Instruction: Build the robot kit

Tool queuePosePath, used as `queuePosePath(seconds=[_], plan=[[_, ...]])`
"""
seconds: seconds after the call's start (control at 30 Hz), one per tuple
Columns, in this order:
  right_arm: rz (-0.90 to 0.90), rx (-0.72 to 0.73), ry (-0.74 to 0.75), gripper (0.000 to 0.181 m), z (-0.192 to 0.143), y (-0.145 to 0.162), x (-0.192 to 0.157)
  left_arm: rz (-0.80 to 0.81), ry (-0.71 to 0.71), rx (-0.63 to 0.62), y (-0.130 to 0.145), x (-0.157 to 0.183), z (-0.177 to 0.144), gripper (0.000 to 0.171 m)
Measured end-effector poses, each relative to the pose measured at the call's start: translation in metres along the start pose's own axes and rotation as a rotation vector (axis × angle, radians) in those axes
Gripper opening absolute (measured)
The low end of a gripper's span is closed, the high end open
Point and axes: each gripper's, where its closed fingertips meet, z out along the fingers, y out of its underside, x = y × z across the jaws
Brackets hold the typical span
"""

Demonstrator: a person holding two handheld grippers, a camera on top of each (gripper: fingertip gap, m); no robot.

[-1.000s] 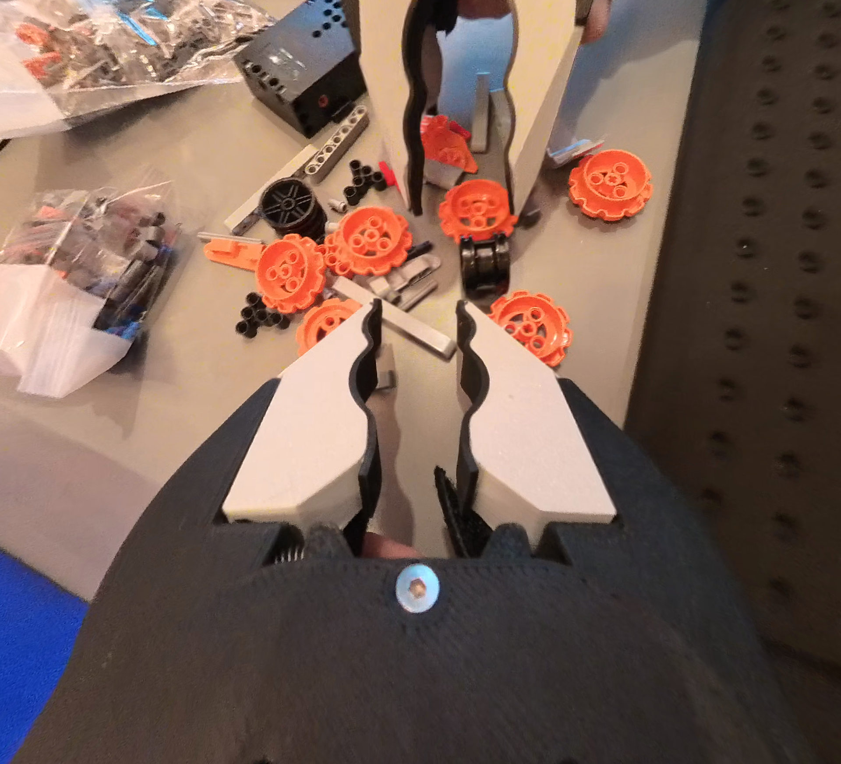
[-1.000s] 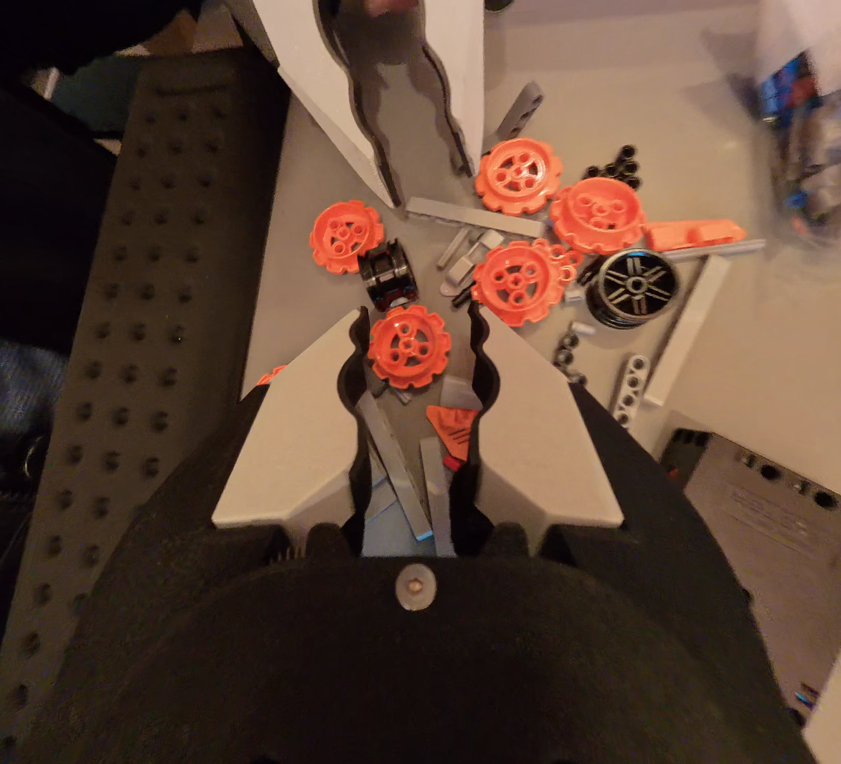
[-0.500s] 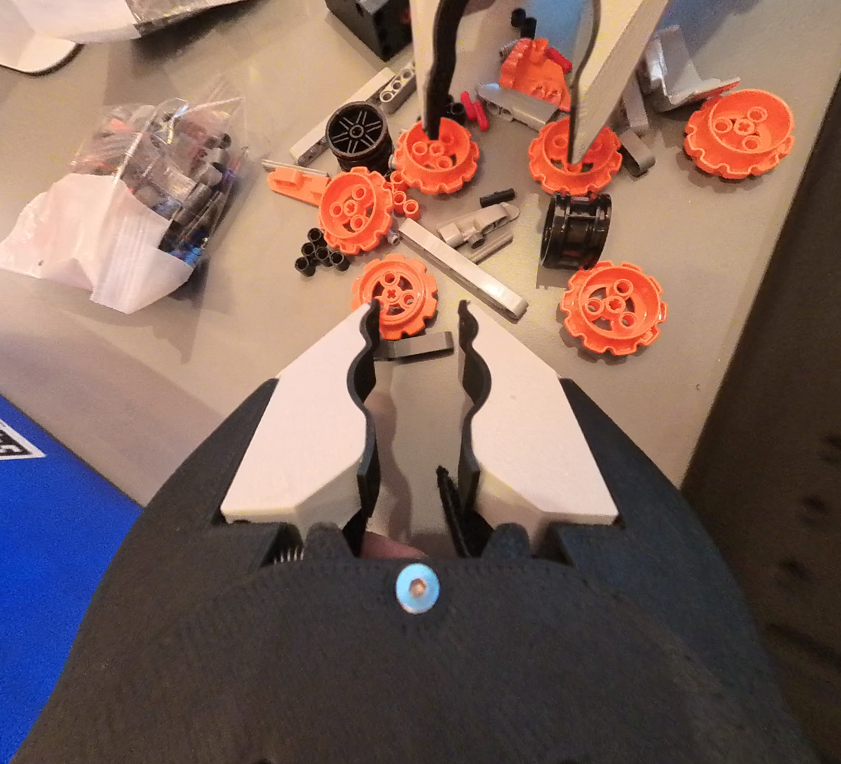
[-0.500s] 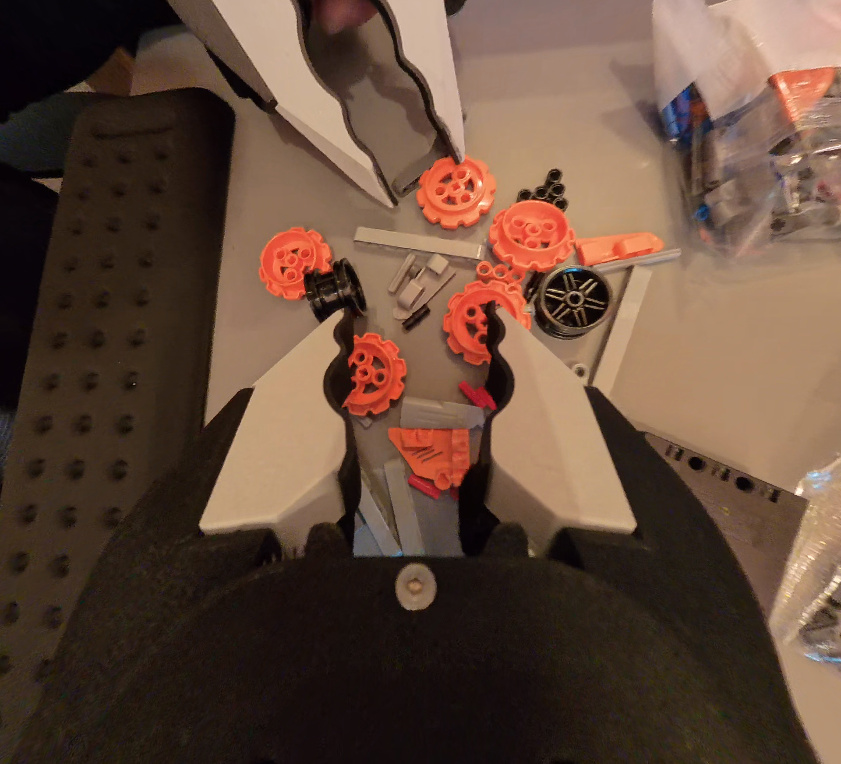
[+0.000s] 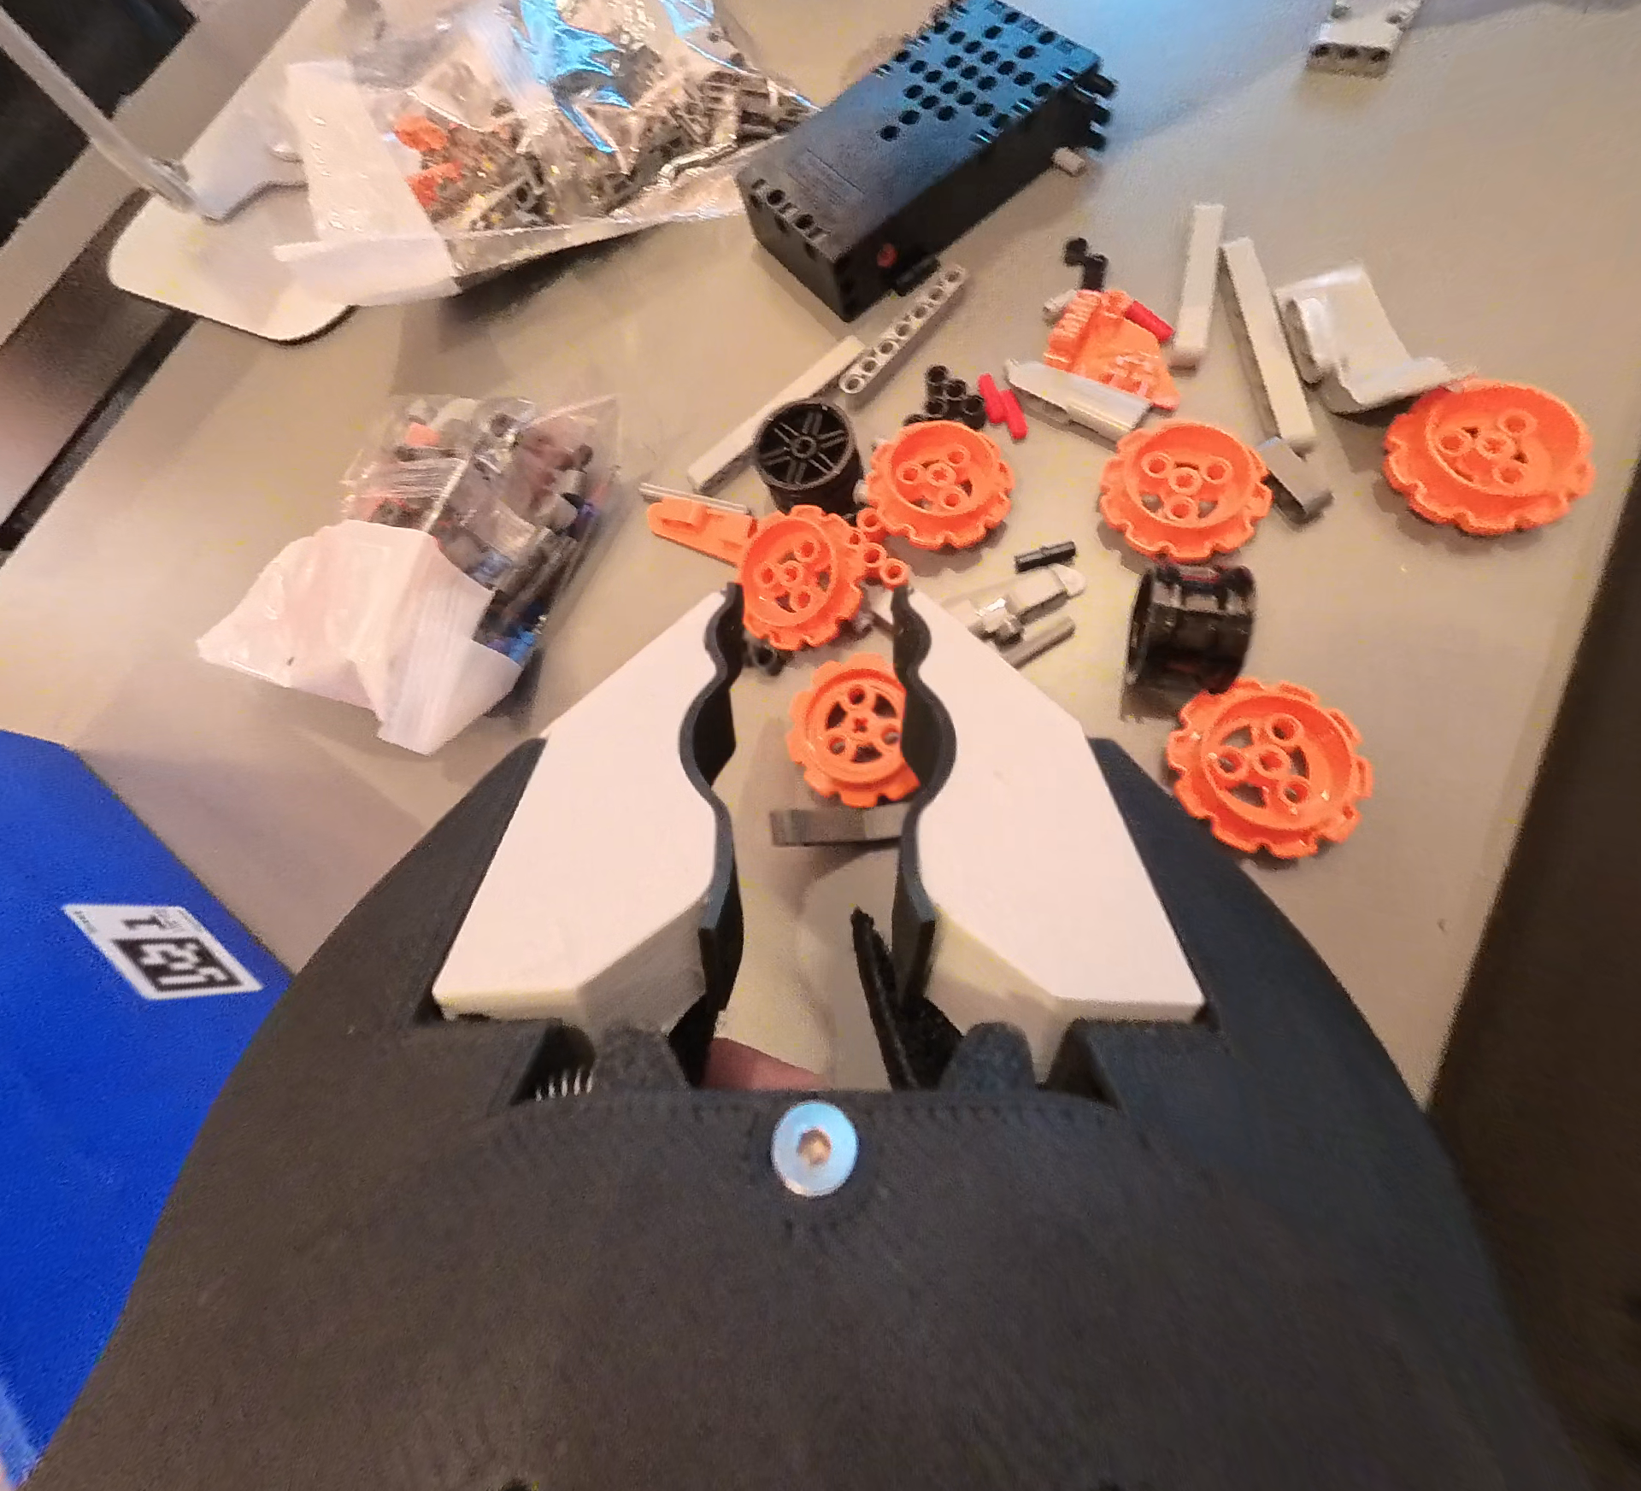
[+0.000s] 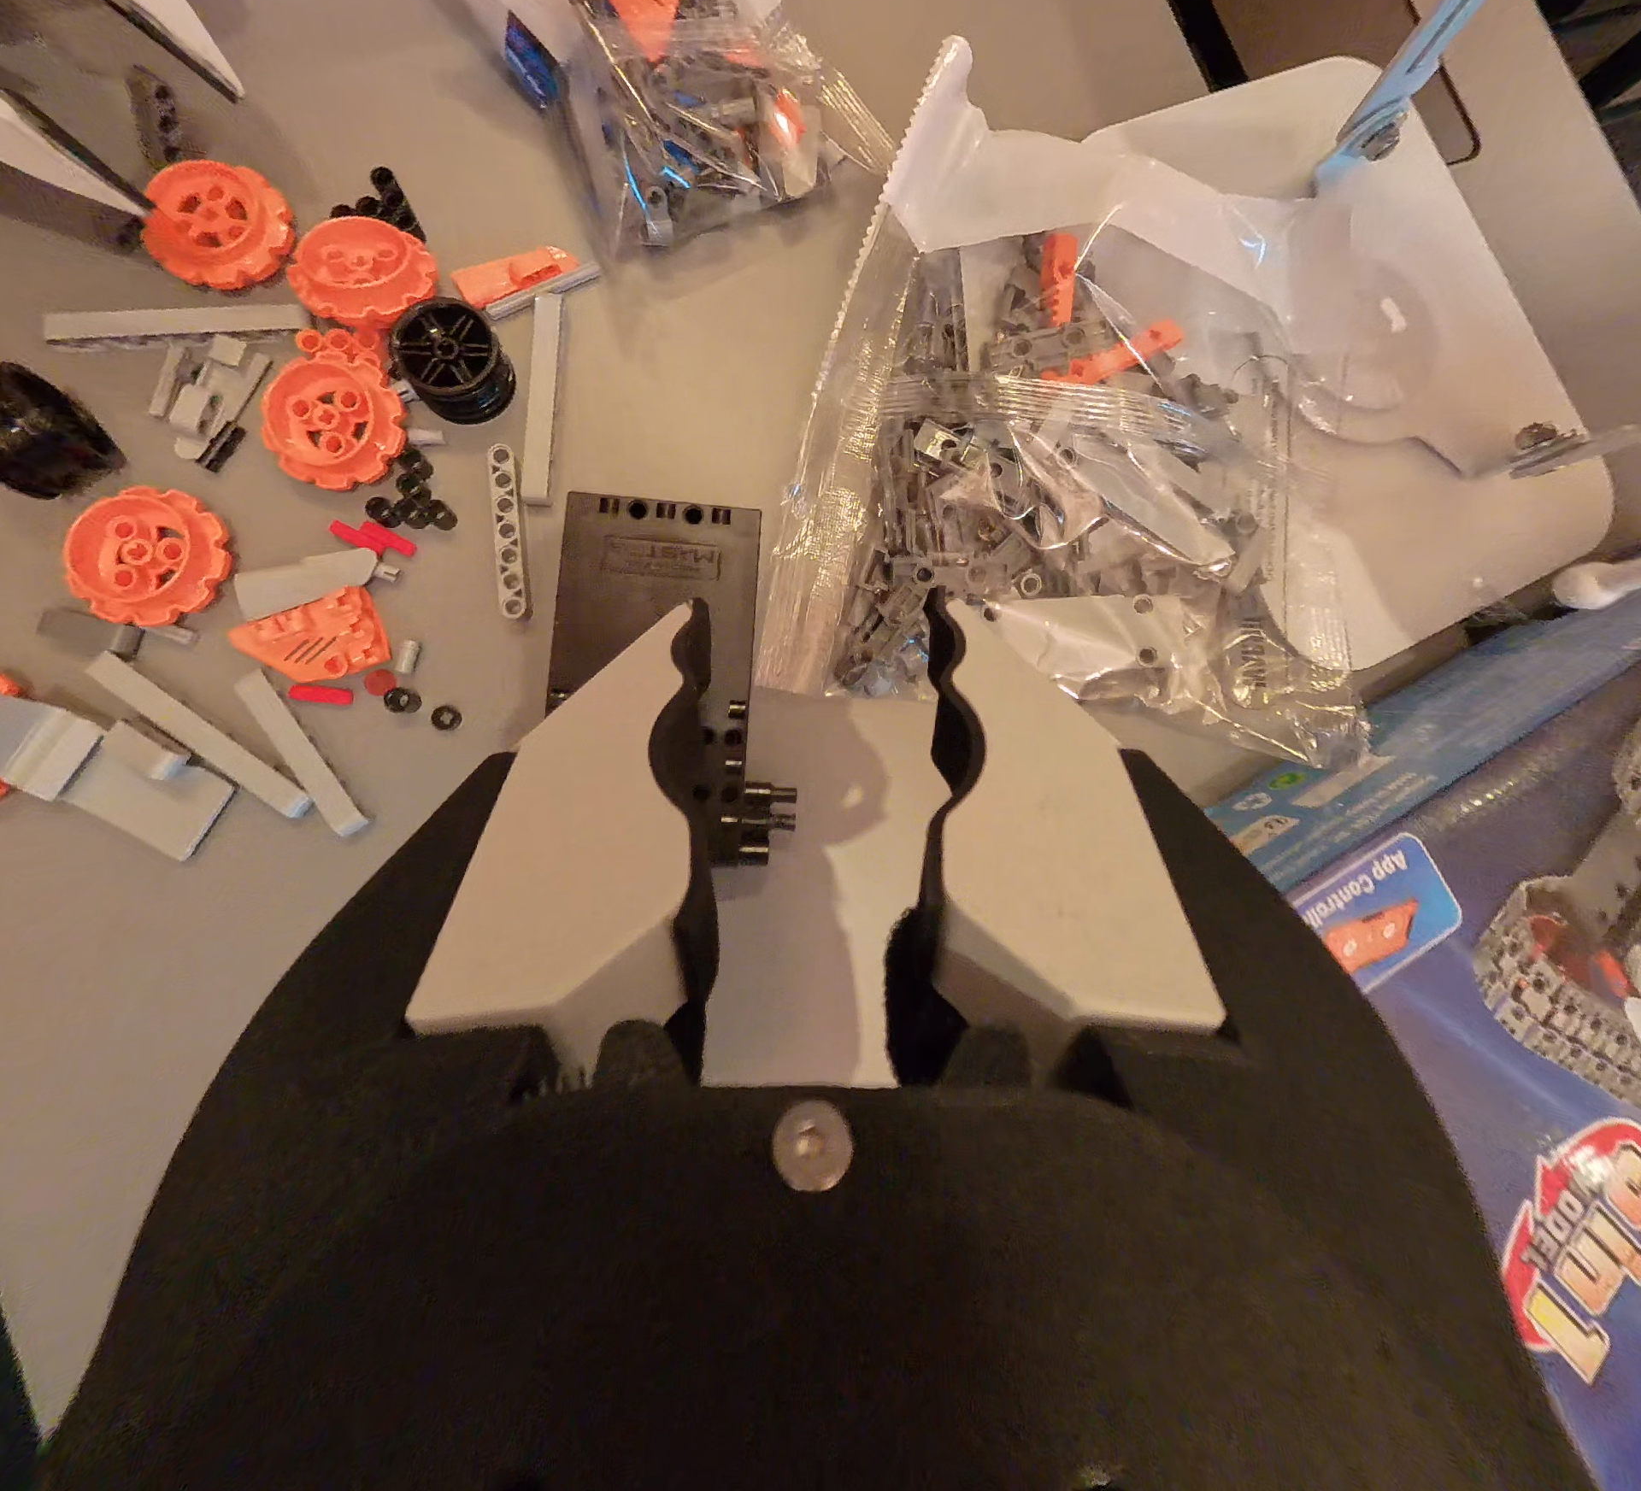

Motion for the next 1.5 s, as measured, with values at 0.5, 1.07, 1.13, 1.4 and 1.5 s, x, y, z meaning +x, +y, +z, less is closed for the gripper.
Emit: queuePosePath(seconds=[0.5, 1.07, 1.13, 1.4, 1.5], plan=[[-0.141, 0.0, -0.14, 0.028, 0.119, -0.083, -0.06, 0.003, -0.157, 0.06, -0.018, -0.03, 0.011, 0.027], [-0.099, 0.008, -0.191, 0.02, 0.123, -0.092, -0.075, 0.008, -0.286, 0.197, -0.043, -0.051, -0.03, 0.025], [-0.101, 0.018, -0.18, 0.003, 0.131, -0.092, -0.077, 0.029, -0.328, 0.198, -0.045, -0.055, -0.039, 0.025], [-0.06, 0.095, -0.277, 0.0, 0.097, -0.108, -0.08, 0.053, -0.343, 0.181, -0.045, -0.058, -0.041, 0.03], [-0.016, 0.146, -0.34, 0.0, 0.072, -0.117, -0.079, 0.063, -0.337, 0.113, -0.039, -0.057, -0.033, 0.04]])
